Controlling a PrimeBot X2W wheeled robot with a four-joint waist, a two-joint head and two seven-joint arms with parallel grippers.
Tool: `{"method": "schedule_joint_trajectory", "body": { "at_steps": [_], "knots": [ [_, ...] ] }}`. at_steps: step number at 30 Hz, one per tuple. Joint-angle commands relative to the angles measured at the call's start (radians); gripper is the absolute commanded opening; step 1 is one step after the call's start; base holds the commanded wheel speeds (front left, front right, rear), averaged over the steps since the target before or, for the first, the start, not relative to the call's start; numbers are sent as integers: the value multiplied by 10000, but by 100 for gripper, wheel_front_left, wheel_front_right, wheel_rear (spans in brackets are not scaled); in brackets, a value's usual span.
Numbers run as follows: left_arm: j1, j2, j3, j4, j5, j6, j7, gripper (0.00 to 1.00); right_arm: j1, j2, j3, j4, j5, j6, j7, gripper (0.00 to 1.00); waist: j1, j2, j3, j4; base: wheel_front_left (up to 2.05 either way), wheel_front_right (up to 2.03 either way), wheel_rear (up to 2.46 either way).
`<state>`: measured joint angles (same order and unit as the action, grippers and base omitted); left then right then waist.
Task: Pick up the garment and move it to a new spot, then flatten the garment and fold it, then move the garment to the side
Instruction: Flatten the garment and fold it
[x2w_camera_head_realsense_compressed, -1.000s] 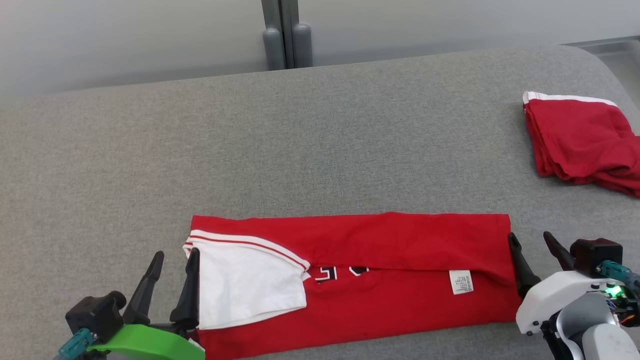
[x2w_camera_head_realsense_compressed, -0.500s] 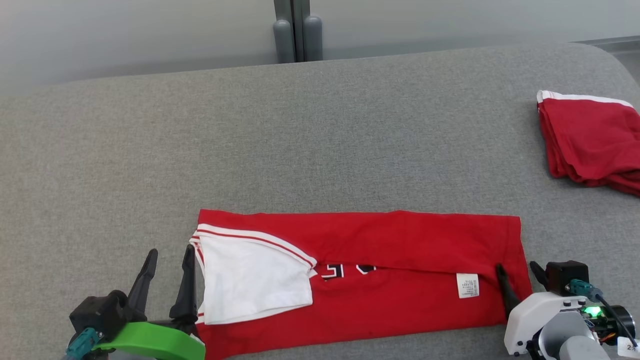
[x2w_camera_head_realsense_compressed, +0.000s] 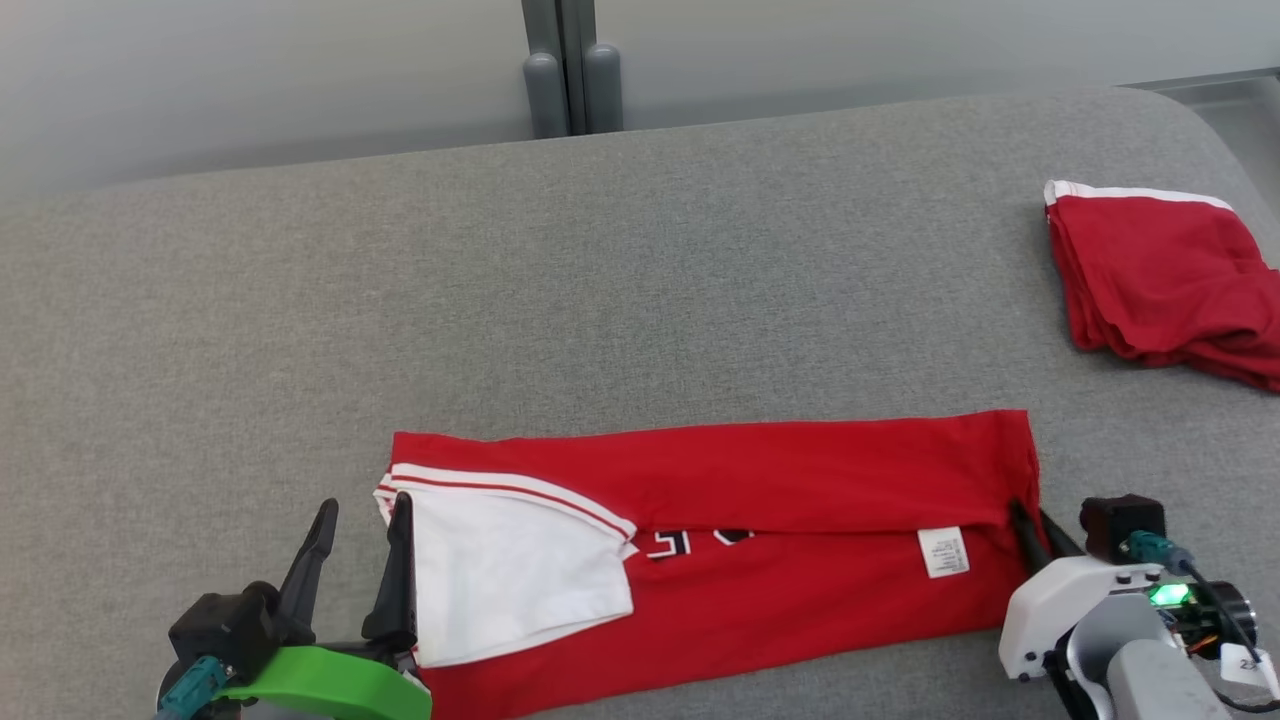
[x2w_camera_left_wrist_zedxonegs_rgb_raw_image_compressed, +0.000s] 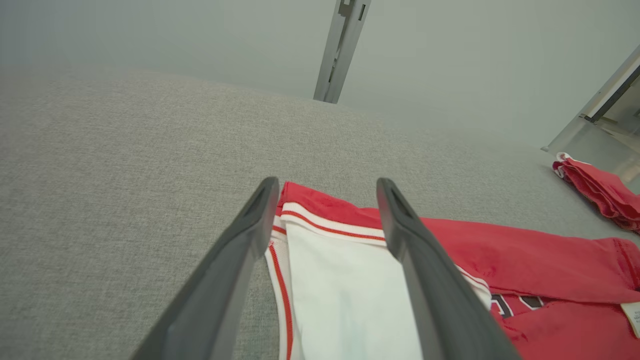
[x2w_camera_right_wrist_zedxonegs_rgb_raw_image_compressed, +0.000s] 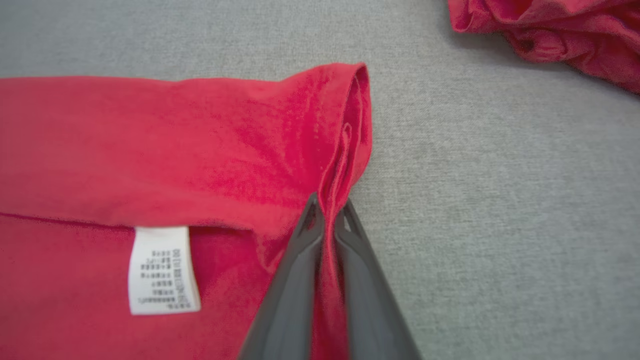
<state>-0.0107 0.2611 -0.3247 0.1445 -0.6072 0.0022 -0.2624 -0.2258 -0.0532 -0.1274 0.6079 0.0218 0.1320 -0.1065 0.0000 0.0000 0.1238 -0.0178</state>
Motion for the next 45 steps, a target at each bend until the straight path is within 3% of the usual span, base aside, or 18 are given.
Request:
{"method": "schedule_joint_trajectory", "body": {
  "at_steps": [1, 9, 16, 31, 45],
  "knots": [
    [-90, -66, 50, 48, 108, -49, -27, 100, -118, -242, -222, -101, 79, -27, -60, 0, 0, 0, -42, -106, 0, 0, 0],
    [-168, -306, 86, 276, 397, -297, -27, 100, 213, -1019, -1465, -1281, 274, -24, 527, 0, 0, 0, -153, -323, 0, 0, 0],
    [-62, -452, 218, 478, 579, -419, -27, 100, 582, -477, -1261, -2166, 984, -22, 1176, 0, 0, 0, -414, -322, 0, 0, 0],
    [306, -733, 402, 664, 669, -622, -16, 100, 1018, 7, 2534, -4006, 3418, -22, 1925, 0, 0, 0, -1051, 496, 0, 0, 0],
    [120, -1237, 566, 897, 835, -934, -16, 100, -278, 4, 6445, -2804, 5974, -19, 1146, 0, 0, 0, -922, 1292, 0, 0, 0]
  ]
}}
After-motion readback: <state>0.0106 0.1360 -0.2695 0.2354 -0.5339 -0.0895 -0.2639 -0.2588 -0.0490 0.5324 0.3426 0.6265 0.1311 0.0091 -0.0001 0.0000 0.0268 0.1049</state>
